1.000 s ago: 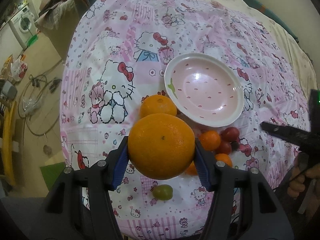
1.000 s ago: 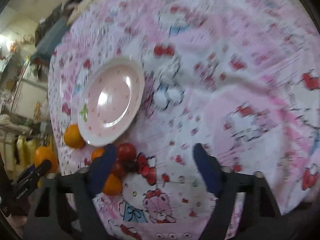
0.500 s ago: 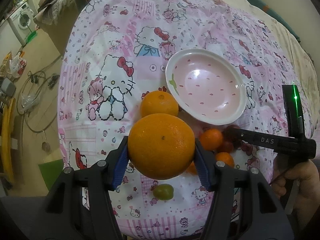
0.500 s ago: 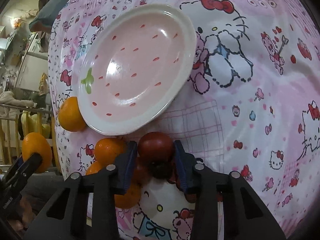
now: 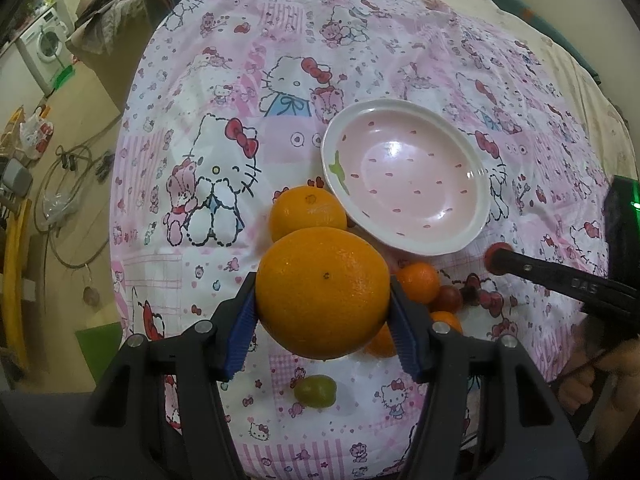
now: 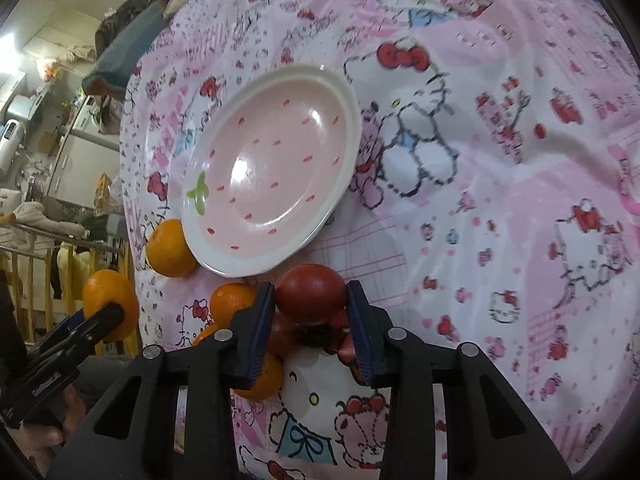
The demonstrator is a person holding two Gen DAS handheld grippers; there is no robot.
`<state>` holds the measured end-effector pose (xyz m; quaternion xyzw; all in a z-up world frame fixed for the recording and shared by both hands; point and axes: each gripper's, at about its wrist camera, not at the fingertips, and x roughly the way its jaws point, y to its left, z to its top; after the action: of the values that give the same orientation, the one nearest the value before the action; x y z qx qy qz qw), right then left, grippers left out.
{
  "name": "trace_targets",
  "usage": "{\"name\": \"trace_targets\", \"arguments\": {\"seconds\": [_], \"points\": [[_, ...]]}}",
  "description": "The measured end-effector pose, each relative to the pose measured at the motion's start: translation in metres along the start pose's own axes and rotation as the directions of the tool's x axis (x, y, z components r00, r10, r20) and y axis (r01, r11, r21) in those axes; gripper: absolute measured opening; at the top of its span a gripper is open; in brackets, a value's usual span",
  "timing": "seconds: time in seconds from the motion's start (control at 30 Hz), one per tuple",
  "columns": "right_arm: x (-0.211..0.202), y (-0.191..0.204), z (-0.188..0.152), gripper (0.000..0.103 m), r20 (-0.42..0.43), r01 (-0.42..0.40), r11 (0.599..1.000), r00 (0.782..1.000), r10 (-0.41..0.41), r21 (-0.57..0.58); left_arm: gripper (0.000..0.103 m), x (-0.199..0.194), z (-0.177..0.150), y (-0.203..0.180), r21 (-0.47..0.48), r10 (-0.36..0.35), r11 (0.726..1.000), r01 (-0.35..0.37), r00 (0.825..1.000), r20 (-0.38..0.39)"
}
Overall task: Organize fruits
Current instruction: 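Carry the red tomato onto the white plate and open the right tool while the left tool holds the orange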
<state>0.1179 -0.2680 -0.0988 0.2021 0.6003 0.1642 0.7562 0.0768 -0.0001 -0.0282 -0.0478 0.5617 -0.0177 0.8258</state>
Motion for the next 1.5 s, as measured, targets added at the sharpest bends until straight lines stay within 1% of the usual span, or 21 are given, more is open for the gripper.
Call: {"name": "trace_targets", "arguments": {"seconds": [0.13,0.27,0.43,0.53,0.7,0.83,0.97,1.17,1.27,1.5], "points": [[-0.017,-0.01,0.0,0.038,0.045,0.008,1.0,0.999,-0.009,0.019,0.056,-0.002,0.001,-0.004,0.01,0.018,1.0,-0.019,0.999,0.029],[-0.04,-0.018,0.001,0.038,0.11,0.019,1.0,0.994,-0.021,0.021,0.056,-0.004,0.001,-0.007,0.023,0.034,0.999,-0.035,0.998,0.057],[-0.067,-0.018,0.005,0.038,0.192,0.004,1.0,0.981,-0.005,0.007,0.056,-0.009,0.004,-0.009,0.032,0.044,0.998,-0.047,0.996,0.074],[-0.08,-0.015,0.01,0.038,0.229,-0.01,1.0,0.973,0.013,-0.011,0.056,-0.013,0.01,-0.009,0.025,0.044,0.999,-0.047,0.996,0.078],[-0.095,-0.006,0.023,0.038,0.278,-0.02,0.998,0.96,0.036,-0.059,0.056,-0.02,0.025,-0.013,0.043,0.053,0.997,-0.057,0.994,0.091],[-0.097,0.002,0.035,0.038,0.288,-0.013,0.995,0.957,0.041,-0.099,0.056,-0.02,0.042,-0.016,0.061,0.049,0.997,-0.055,0.994,0.093],[-0.088,0.009,0.049,0.038,0.279,-0.014,0.992,0.959,0.049,-0.125,0.056,-0.016,0.06,-0.023,0.082,0.051,0.995,-0.059,0.994,0.093],[-0.07,0.018,0.071,0.038,0.243,-0.057,0.989,0.966,0.089,-0.135,0.056,-0.003,0.08,-0.029,0.104,0.054,0.993,-0.063,0.994,0.092],[-0.059,0.019,0.081,0.038,0.218,-0.084,0.988,0.97,0.111,-0.13,0.056,0.004,0.086,-0.028,0.095,0.061,0.993,-0.07,0.994,0.095],[-0.019,0.022,0.102,0.038,0.137,-0.083,0.988,0.985,0.1,-0.13,0.056,0.025,0.094,-0.015,0.041,0.045,0.998,-0.047,0.997,0.062]]}}
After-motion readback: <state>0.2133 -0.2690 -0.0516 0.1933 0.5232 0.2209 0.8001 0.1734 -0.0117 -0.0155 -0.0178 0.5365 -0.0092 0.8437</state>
